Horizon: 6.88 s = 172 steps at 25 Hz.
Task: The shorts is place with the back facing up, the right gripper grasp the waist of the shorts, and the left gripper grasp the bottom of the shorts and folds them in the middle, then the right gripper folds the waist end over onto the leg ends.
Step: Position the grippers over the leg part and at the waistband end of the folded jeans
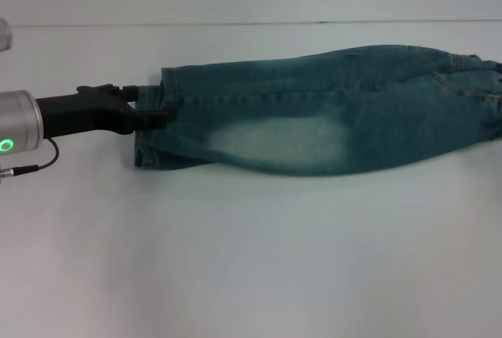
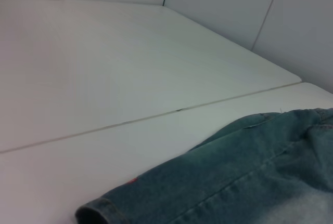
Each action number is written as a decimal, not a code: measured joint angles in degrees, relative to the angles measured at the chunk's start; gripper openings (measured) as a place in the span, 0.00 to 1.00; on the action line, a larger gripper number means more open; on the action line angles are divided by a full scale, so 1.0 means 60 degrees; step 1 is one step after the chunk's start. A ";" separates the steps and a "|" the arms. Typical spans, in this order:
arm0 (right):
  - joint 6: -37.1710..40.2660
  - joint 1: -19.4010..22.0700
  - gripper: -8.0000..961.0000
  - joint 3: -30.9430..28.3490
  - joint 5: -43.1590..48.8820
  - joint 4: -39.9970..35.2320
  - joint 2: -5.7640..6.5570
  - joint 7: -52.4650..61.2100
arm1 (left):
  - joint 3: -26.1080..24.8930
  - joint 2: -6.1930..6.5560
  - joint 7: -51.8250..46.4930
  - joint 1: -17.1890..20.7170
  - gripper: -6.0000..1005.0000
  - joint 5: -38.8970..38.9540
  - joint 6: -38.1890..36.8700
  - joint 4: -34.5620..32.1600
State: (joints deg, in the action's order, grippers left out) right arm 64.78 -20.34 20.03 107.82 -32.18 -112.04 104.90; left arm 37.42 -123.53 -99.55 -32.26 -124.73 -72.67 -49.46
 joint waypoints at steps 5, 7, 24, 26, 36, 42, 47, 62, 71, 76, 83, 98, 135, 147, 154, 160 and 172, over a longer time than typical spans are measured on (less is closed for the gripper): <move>-0.0575 -0.0103 1.00 -0.0006 0.0009 0.0445 0.0215 -0.0072 | 0.0490 -0.0005 -0.0631 -0.0044 0.91 -0.0202 -0.0005 -0.0326; -0.0711 -0.0137 1.00 -0.0009 0.0011 0.0454 0.0244 -0.0078 | 0.0698 -0.0030 -0.0875 -0.0063 0.91 -0.0237 0.0015 -0.0465; -0.0705 -0.0773 1.00 0.0031 0.0136 0.1115 0.0653 -0.0052 | 0.0925 -0.0051 -0.1243 -0.0032 0.91 -0.0247 0.0248 -0.0633; -0.0724 -0.0824 1.00 0.0032 0.0136 0.1197 0.0690 0.0054 | 0.0941 -0.0051 -0.1246 -0.0037 0.91 -0.0246 0.0261 -0.0633; -0.1569 -0.1271 1.00 0.0109 0.0483 0.1773 0.0903 0.0643 | 0.1082 -0.0051 -0.1195 -0.0092 0.91 -0.0246 0.0290 -0.0688; -0.1676 -0.1537 1.00 0.0129 0.0726 0.1839 0.0883 0.0793 | 0.1296 -0.0051 -0.1151 -0.0025 0.91 -0.0246 0.0382 -0.0830; -0.1741 -0.1687 1.00 0.0420 0.0735 0.2077 0.0898 0.0988 | 0.1300 -0.0058 -0.1139 -0.0007 0.91 -0.0409 0.0401 -0.0987; -0.2259 -0.1511 1.00 0.0507 0.0736 0.2205 0.0767 0.1054 | 0.1512 -0.0066 -0.1204 0.0016 0.91 -0.0714 0.0333 -0.1234; -0.2616 -0.1672 0.99 0.0622 0.0743 0.2295 0.0768 0.1055 | 0.1513 -0.0066 -0.1189 0.0016 0.91 -0.0744 0.0333 -0.1235; -0.2703 -0.1779 0.99 0.0658 0.0749 0.2305 0.0753 0.1058 | 0.1512 -0.0066 -0.1195 0.0016 0.91 -0.0752 0.0313 -0.1293; -0.2691 -0.1920 0.99 0.0697 0.0752 0.2400 0.0676 0.1059 | 0.1520 -0.0066 -0.1204 0.0017 0.91 -0.0763 0.0263 -0.1389; -0.2644 -0.1786 0.99 0.0666 0.0730 0.2379 0.0640 0.1062 | 0.1527 -0.0066 -0.1250 0.0016 0.91 -0.0963 0.0239 -0.1456; -0.2830 -0.1915 0.99 0.0719 0.0735 0.2418 0.0604 0.1048 | 0.1527 -0.0080 -0.1339 0.0022 0.91 -0.0974 0.0270 -0.1497; -0.2622 -0.1986 0.99 0.0706 0.0688 0.2401 0.0536 0.1005 | 0.1527 -0.0080 -0.1339 0.0059 0.91 -0.0980 0.0249 -0.1497; -0.2443 -0.1904 0.99 0.0629 0.0613 0.2318 0.0493 0.0976 | 0.1527 -0.0080 -0.1339 0.0053 0.91 -0.0979 0.0284 -0.1497; -0.2384 -0.1852 0.99 0.0617 0.0528 0.2138 0.0435 0.0926 | 0.1527 -0.0080 -0.1339 0.0037 0.91 -0.0978 0.0317 -0.1497; -0.2711 -0.1805 0.99 0.0622 0.0455 0.1969 0.0343 0.0935 | 0.1527 -0.0065 -0.1352 -0.0011 0.91 -0.0978 0.0325 -0.1497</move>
State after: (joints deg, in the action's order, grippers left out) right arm 48.51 -31.17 23.76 110.56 -20.36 -109.98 110.51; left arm 46.58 -123.92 -107.66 -32.33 -130.60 -70.72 -58.44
